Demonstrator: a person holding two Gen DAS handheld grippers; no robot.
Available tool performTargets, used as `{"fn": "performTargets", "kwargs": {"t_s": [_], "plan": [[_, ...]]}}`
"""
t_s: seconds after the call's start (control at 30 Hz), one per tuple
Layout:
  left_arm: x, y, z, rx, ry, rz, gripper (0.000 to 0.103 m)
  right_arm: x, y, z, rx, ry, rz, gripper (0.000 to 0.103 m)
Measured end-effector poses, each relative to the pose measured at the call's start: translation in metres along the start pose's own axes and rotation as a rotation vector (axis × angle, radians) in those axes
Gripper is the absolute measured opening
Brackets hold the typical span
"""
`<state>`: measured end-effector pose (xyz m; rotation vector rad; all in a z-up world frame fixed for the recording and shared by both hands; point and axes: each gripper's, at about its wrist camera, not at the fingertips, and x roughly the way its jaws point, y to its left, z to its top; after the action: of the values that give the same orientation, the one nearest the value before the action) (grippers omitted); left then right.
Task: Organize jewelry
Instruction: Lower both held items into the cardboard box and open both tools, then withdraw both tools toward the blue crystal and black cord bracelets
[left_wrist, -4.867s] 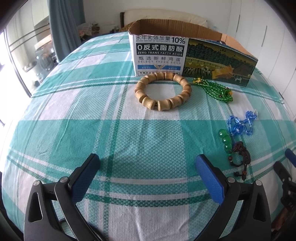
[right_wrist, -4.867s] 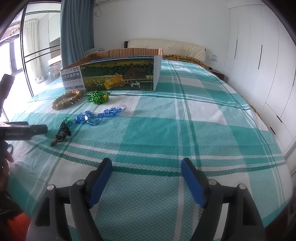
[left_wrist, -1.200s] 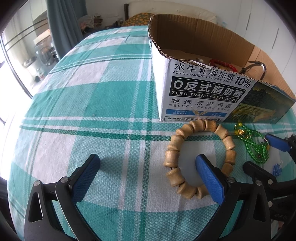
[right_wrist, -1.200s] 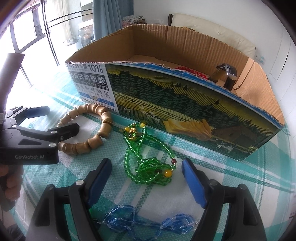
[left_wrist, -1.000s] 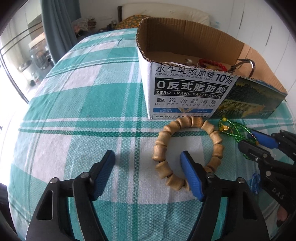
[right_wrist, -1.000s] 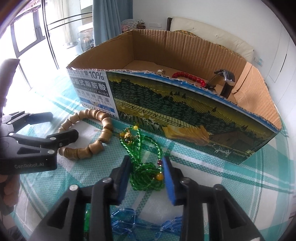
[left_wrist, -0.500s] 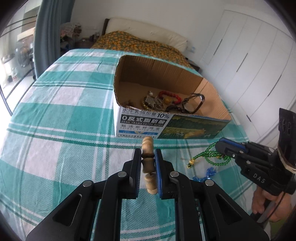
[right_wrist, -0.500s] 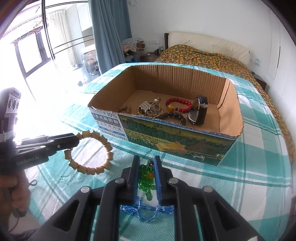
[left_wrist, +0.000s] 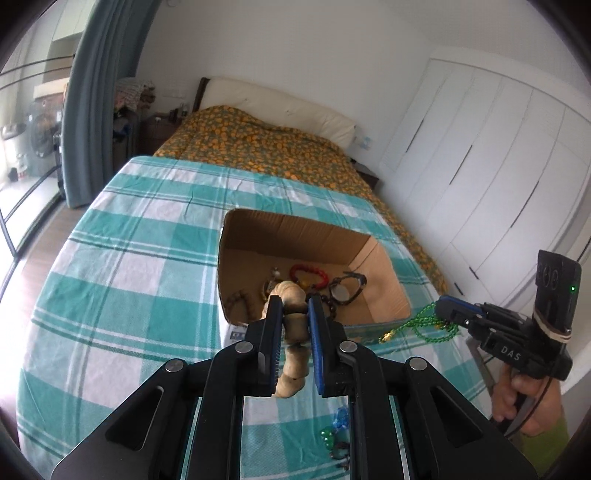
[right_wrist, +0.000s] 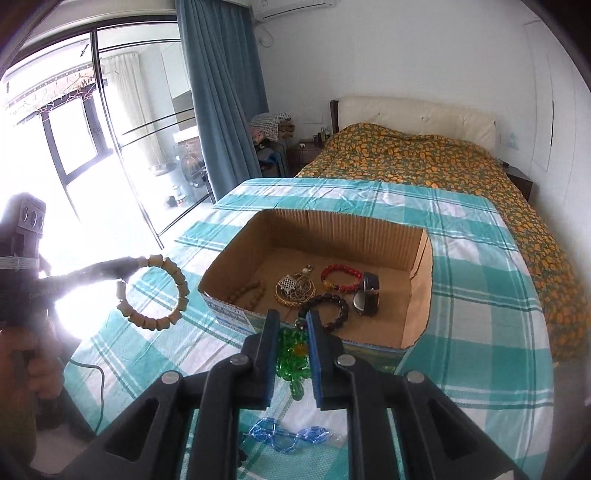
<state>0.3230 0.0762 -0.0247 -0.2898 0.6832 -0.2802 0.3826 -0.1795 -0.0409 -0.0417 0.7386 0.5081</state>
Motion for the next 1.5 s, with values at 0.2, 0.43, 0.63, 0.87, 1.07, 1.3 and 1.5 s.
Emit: {"fn": "performTargets", "kwargs": {"t_s": [0.2,0.43,0.63,0.87,1.07,1.3,1.5], "plan": [[0.033,0.0,0.037,0.033,-0.005,0.011,0.013,0.002,-0.024,0.033,-0.007,-0.021,-0.053,0.015],[0.097,0.01,0.049,0.023,0.07,0.038,0.013,0.047,-0.054,0.036,0.013,0.068,-0.1,0.015],[0.144,0.015,0.035,0.049,0.15,0.147,0.034,0.087,-0.081,0.013,0.077,0.141,-0.124,0.023],[0.1,0.022,0.009,0.017,0.041,0.221,0.096,0.059,-0.088,-0.011,0.138,0.036,-0.18,0.06],[0.044,0.028,-0.014,-0.026,-0.029,0.244,0.099,0.03,-0.067,-0.053,0.128,-0.012,-0.256,0.075],[-0.037,0.051,-0.035,0.025,-0.049,0.403,0.099,0.007,-0.061,-0.13,0.064,0.073,-0.376,0.075],[-0.097,0.071,-0.051,0.026,-0.079,0.573,0.102,-0.007,-0.076,-0.173,0.137,0.12,-0.409,0.075]]}}
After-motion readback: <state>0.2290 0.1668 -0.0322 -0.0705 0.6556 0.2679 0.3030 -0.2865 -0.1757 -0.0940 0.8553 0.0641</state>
